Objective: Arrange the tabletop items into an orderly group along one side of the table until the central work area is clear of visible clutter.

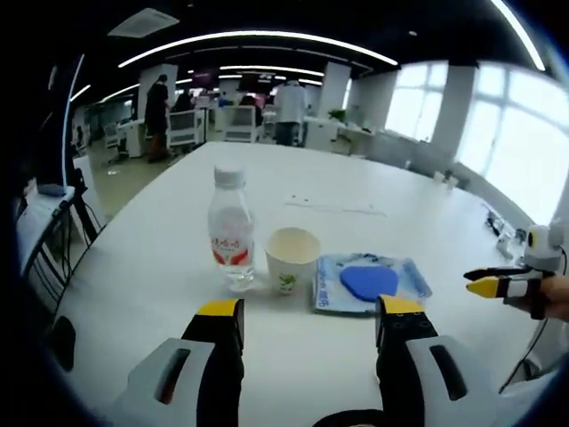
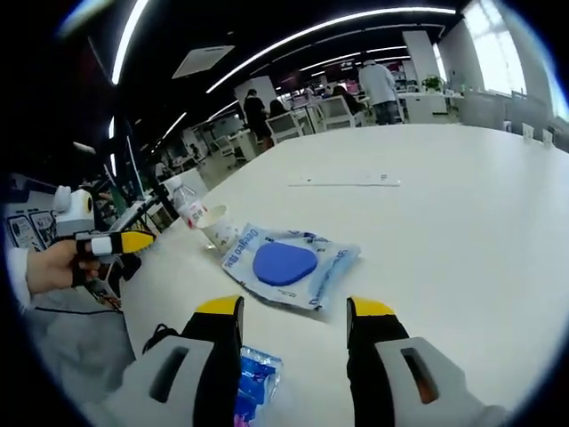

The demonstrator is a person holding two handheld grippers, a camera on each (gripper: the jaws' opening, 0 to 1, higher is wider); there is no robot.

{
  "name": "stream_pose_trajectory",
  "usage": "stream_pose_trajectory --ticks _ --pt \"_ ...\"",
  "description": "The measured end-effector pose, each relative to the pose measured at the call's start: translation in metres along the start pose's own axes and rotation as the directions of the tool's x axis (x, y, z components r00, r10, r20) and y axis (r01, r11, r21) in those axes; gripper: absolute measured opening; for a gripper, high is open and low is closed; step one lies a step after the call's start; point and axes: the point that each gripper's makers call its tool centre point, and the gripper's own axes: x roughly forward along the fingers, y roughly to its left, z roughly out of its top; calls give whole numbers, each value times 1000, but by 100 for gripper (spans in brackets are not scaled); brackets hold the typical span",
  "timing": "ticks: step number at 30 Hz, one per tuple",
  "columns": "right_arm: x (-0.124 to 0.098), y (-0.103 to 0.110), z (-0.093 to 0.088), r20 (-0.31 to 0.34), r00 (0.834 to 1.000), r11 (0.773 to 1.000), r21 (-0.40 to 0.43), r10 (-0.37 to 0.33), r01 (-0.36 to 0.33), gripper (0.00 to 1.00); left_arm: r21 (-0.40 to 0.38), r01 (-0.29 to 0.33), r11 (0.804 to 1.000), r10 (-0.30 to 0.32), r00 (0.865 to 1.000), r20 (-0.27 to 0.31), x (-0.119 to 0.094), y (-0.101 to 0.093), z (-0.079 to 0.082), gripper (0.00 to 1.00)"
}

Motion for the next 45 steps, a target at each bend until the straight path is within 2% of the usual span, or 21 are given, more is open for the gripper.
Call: stream_pose_trajectory --ticks 9,14,26,31,34,45 --pt "-3 -3 -7 -16 1000 1000 18 2 -1 43 -25 -3 1000 3 1000 -5 -4 -2 -11 56" --pt "-3 -3 -11 -24 1000 1000 27 6 -5 43 -23 14 1000 -14 1000 -12 -5 -10 -19 56" --pt "-15 -12 -27 -39 999 998 61 4 -2 43 -41 48 998 -50 998 -47 -15 -27 -52 54" --pt "-19 -17 -37 -41 999 998 70 -8 10 42 -76 106 992 -108 994 -22 -19 -42 -62 53" --pt "-22 -18 -41 -44 999 997 77 -10 13 42 -96 98 990 -102 994 -33 -21 -45 -70 53" --pt "-24 -16 -46 -53 999 997 77 7 -3 42 -88 113 990 -118 992 -54 -24 -57 -81 53"
